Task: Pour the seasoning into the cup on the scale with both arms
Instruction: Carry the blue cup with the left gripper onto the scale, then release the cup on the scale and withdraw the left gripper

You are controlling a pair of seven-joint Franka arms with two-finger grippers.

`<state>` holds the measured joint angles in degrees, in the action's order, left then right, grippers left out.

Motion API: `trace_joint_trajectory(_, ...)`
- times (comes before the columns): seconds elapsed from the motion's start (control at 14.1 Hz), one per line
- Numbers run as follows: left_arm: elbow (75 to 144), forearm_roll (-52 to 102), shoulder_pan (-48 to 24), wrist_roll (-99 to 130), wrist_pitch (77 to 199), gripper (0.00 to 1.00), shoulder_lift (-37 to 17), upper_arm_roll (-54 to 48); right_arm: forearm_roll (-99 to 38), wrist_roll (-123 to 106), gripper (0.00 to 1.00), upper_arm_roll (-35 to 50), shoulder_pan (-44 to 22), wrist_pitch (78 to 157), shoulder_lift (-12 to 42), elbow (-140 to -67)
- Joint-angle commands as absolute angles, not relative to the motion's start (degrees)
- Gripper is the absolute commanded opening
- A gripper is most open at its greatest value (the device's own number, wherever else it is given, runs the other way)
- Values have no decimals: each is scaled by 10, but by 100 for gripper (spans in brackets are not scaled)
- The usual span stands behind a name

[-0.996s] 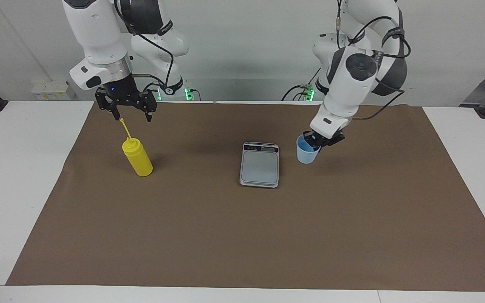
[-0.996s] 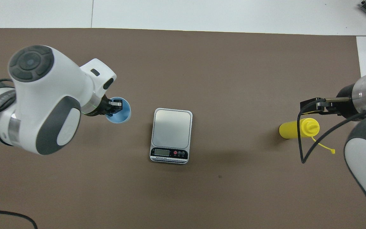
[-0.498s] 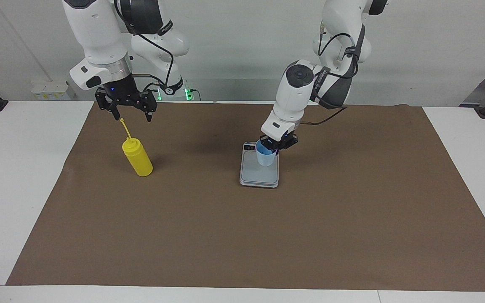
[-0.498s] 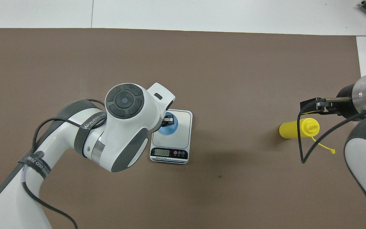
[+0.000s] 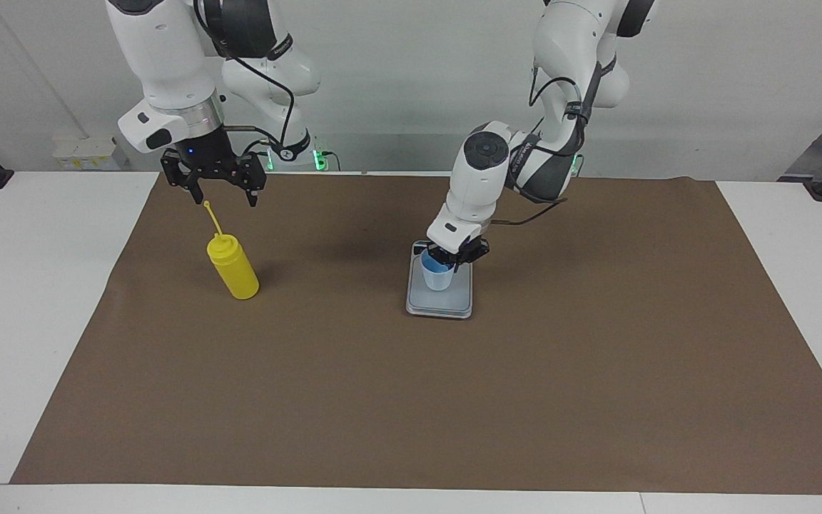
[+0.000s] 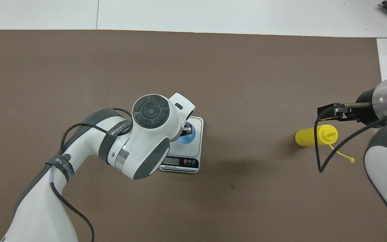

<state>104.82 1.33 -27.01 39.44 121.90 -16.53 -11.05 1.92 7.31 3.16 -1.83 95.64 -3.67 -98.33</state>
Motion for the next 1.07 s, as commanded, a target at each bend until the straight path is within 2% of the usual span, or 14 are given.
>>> trace_joint_trajectory(0.0,1055,2,-285,410,1237,21,-168,-99,9,61,100,33,-11,950,-44,-987)
trace_joint_trajectory(0.07,1062,2,-286,411,1248,50,-168,-99,9,61,100,33,-11,950,-44,-987)
trace_joint_trajectory(0.14,1066,2,-288,416,1258,84,-167,-99,9,61,100,33,-11,950,-44,-987)
trace_joint_trajectory(0.21,1065,2,-288,417,1256,100,-167,-99,9,61,100,33,-11,951,-44,-987)
trace_joint_trajectory(0.43,1052,1,-274,412,1224,100,-147,-90,9,61,100,33,-11,950,-44,-987)
trace_joint_trajectory(0.78,1028,-29,-197,311,1141,100,-95,-85,9,61,100,33,-11,951,-44,-987)
trace_joint_trajectory(1.0,995,-29,-157,231,1082,100,-91,-84,9,61,100,33,-11,951,-44,-987)
